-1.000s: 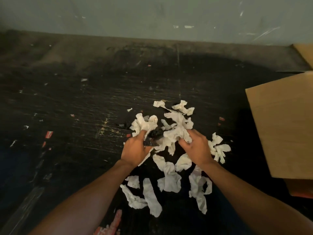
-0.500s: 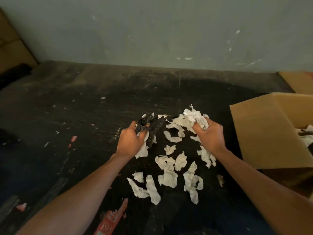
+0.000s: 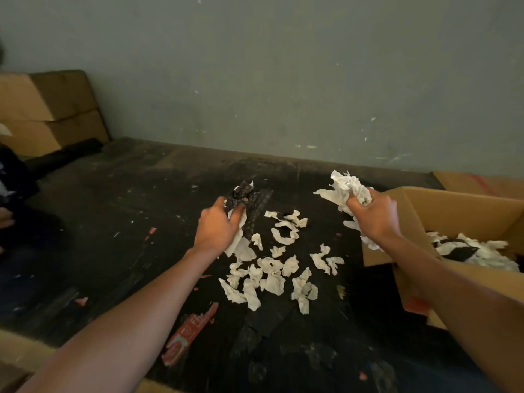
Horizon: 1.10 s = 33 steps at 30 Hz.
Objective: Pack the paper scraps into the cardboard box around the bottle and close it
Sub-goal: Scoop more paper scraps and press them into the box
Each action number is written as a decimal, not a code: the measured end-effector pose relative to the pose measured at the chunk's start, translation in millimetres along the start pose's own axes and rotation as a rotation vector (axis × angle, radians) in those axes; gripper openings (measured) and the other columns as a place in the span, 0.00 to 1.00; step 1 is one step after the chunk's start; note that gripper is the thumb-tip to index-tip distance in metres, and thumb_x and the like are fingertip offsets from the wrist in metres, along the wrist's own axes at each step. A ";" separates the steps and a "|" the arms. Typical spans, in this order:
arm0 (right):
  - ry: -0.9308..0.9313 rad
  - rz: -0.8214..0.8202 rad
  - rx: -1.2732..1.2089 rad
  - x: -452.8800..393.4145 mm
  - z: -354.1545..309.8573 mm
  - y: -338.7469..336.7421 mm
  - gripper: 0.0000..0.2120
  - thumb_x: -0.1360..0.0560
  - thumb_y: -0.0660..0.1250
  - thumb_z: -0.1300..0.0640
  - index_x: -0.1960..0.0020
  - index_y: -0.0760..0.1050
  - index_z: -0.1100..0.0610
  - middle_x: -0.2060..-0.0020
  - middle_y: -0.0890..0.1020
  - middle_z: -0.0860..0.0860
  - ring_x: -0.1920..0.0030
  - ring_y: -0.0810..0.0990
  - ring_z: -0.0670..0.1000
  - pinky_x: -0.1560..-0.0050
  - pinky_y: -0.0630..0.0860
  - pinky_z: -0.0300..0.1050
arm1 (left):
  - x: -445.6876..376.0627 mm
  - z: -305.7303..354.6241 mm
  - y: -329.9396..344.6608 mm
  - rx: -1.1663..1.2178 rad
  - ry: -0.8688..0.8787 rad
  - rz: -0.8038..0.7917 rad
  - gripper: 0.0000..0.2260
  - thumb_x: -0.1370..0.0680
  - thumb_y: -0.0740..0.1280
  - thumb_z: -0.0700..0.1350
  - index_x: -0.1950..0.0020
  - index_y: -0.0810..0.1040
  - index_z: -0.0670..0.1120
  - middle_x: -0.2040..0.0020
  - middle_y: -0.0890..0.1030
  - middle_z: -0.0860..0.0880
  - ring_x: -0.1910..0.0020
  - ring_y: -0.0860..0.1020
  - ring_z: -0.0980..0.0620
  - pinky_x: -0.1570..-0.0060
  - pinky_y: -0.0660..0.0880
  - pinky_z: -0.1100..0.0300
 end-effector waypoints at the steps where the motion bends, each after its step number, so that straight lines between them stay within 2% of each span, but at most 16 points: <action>1: 0.015 -0.001 0.013 5.4 1.1 -3.4 0.06 0.23 0.68 0.54 0.56 0.76 0.56 0.72 0.76 0.49 0.75 0.71 0.46 0.75 0.68 0.39 | 5.9 0.3 -2.9 -0.011 -0.010 0.005 0.15 0.21 0.61 0.61 0.43 0.75 0.52 0.56 0.82 0.46 0.53 0.81 0.45 0.51 0.78 0.47; 4: 0.046 0.003 0.018 21.5 -1.1 -15.3 0.13 0.23 0.68 0.54 0.64 0.71 0.53 0.74 0.74 0.49 0.76 0.69 0.46 0.74 0.64 0.37 | 21.9 9.6 -17.8 -0.021 -0.024 0.028 0.13 0.21 0.62 0.60 0.45 0.74 0.52 0.55 0.81 0.45 0.53 0.80 0.44 0.51 0.79 0.45; 9: 0.000 0.073 0.061 31.0 -27.1 -48.3 0.15 0.23 0.66 0.50 0.64 0.73 0.58 0.72 0.75 0.52 0.70 0.70 0.48 0.66 0.62 0.35 | 34.1 53.9 -50.8 0.000 0.032 0.090 0.14 0.19 0.62 0.55 0.43 0.76 0.45 0.52 0.79 0.47 0.52 0.70 0.51 0.52 0.69 0.55; 13: -0.064 0.121 0.065 40.5 -51.1 -76.6 0.15 0.23 0.66 0.49 0.64 0.72 0.56 0.73 0.75 0.50 0.71 0.70 0.47 0.65 0.61 0.33 | 45.3 87.2 -75.8 0.026 0.115 0.148 0.16 0.19 0.62 0.56 0.43 0.77 0.45 0.53 0.81 0.47 0.53 0.75 0.50 0.53 0.72 0.54; 16: -0.090 0.176 0.043 54.9 -64.7 -100.5 0.17 0.24 0.66 0.48 0.68 0.70 0.55 0.74 0.74 0.51 0.72 0.69 0.49 0.65 0.62 0.34 | 63.5 111.5 -89.3 0.040 0.159 0.174 0.18 0.20 0.61 0.58 0.42 0.77 0.45 0.50 0.81 0.46 0.51 0.74 0.51 0.52 0.73 0.53; 20: -0.147 0.213 0.050 90.1 -86.0 -128.0 0.13 0.26 0.66 0.48 0.63 0.74 0.56 0.69 0.77 0.53 0.66 0.72 0.53 0.64 0.66 0.47 | 109.9 135.7 -104.5 0.057 0.206 0.206 0.17 0.18 0.61 0.54 0.38 0.76 0.43 0.49 0.78 0.47 0.51 0.67 0.54 0.52 0.66 0.56; 23: -0.209 0.200 0.061 123.6 -104.4 -146.4 0.10 0.25 0.67 0.50 0.59 0.74 0.56 0.68 0.74 0.51 0.65 0.67 0.50 0.59 0.64 0.47 | 149.4 146.3 -115.7 0.073 0.240 0.241 0.18 0.18 0.61 0.54 0.36 0.76 0.44 0.46 0.80 0.45 0.50 0.69 0.53 0.51 0.66 0.58; 25: -0.264 0.204 0.057 143.7 -115.4 -161.0 0.10 0.24 0.67 0.51 0.60 0.74 0.55 0.70 0.74 0.50 0.65 0.69 0.51 0.61 0.65 0.46 | 174.9 156.9 -123.3 0.077 0.257 0.268 0.18 0.19 0.61 0.55 0.36 0.76 0.44 0.44 0.81 0.44 0.46 0.74 0.47 0.51 0.66 0.58; 27: -0.308 0.208 0.046 161.5 -123.6 -175.3 0.10 0.24 0.67 0.52 0.61 0.74 0.56 0.70 0.74 0.49 0.67 0.68 0.48 0.63 0.65 0.46 | 197.0 168.6 -129.1 0.083 0.271 0.287 0.19 0.19 0.61 0.56 0.37 0.77 0.44 0.45 0.82 0.43 0.42 0.75 0.42 0.51 0.67 0.57; 30: -0.339 0.197 0.070 185.9 -127.2 -189.5 0.09 0.24 0.66 0.52 0.58 0.76 0.58 0.66 0.76 0.52 0.67 0.64 0.43 0.61 0.64 0.47 | 226.4 187.0 -133.3 0.088 0.270 0.319 0.20 0.19 0.61 0.59 0.37 0.77 0.45 0.46 0.81 0.43 0.41 0.75 0.42 0.50 0.70 0.54; 33: -0.331 0.173 0.066 210.0 -116.6 -200.6 0.10 0.24 0.67 0.51 0.57 0.77 0.58 0.64 0.78 0.53 0.67 0.65 0.44 0.61 0.66 0.47 | 251.6 207.6 -127.3 0.117 0.292 0.314 0.23 0.21 0.60 0.63 0.38 0.77 0.47 0.45 0.81 0.43 0.41 0.76 0.42 0.44 0.75 0.49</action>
Point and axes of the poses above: each hand's wrist, its own x-axis away from the middle knuckle, its own y-axis out of the palm, z = x × y, the point moved 2 cm from there along -x, towards the middle knuckle
